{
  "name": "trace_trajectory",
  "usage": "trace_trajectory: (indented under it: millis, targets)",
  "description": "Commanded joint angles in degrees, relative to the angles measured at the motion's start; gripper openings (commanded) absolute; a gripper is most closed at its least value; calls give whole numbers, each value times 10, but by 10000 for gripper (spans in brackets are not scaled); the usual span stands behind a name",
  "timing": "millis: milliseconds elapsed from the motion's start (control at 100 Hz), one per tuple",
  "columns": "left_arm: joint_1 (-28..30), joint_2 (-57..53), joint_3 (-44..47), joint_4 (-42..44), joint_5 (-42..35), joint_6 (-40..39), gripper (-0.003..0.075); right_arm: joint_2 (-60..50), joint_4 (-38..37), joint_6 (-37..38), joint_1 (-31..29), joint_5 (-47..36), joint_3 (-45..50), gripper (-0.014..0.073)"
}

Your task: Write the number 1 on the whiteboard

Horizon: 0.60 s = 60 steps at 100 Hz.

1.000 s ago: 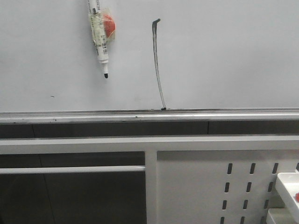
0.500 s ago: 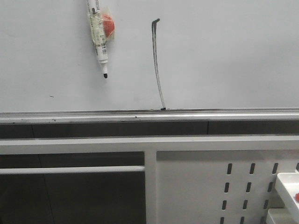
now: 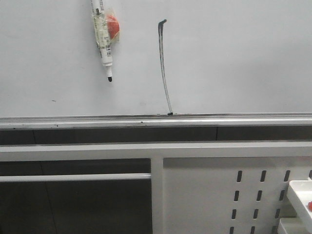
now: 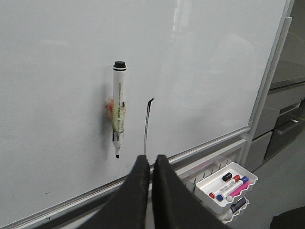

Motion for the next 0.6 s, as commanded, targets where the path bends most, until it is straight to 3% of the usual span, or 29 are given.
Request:
trace_trajectory:
  millis: [0,170,290,380,470,590]
  targets:
    - [0,2,-10,-1,-29,-1,-20,4,-3,-1,-4,-47,-16,-54]
    - [40,-8,46,178,-73,5,-20,4,-3,-1,-4,-47,-16,-54]
    - [113,-19,110,197,-145,3,-20,4,-3,-1,-4,-47,-16,-54]
    - [166,-35,146,241,-169,-63,-20,4,-3,-1,-4,-47,-16,-54]
    - [207,-61,169,283,-157,-154,-20,4,-3,-1,-4,-47,-16,-54]
    - [242,-100,168,290,-57,-166,-20,4,-3,-1,-4,-47,-16,-54]
